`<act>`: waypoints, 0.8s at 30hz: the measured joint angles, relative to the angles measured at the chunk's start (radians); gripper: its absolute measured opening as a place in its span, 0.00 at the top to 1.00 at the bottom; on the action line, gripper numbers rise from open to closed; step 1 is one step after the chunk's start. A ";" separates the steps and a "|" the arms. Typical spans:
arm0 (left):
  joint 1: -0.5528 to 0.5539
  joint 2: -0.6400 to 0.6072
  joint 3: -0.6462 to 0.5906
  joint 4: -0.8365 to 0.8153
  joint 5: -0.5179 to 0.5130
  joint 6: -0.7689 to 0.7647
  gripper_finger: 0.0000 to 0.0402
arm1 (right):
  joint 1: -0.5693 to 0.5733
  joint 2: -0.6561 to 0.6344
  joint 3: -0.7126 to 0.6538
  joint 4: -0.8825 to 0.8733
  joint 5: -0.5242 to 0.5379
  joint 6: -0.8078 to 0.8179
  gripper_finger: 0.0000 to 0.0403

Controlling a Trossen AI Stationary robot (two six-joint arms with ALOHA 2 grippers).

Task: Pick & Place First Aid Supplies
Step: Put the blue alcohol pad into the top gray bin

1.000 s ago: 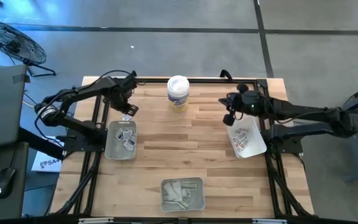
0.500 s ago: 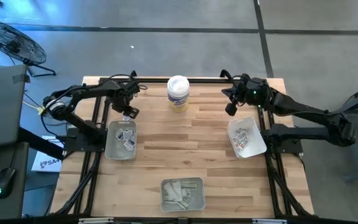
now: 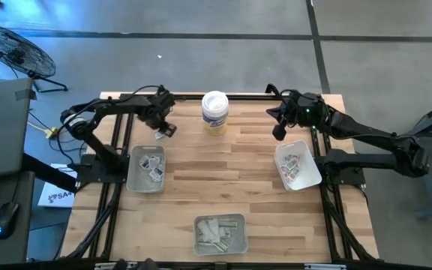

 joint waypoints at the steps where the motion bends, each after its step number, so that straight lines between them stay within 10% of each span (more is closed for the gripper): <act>1: 0.000 0.002 0.008 0.031 -0.003 0.004 0.66 | 0.002 0.000 0.000 0.000 -0.013 0.002 0.98; 24: 0.001 0.001 0.030 -0.008 0.036 -0.097 0.66 | 0.002 0.000 0.000 0.007 -0.045 0.060 0.98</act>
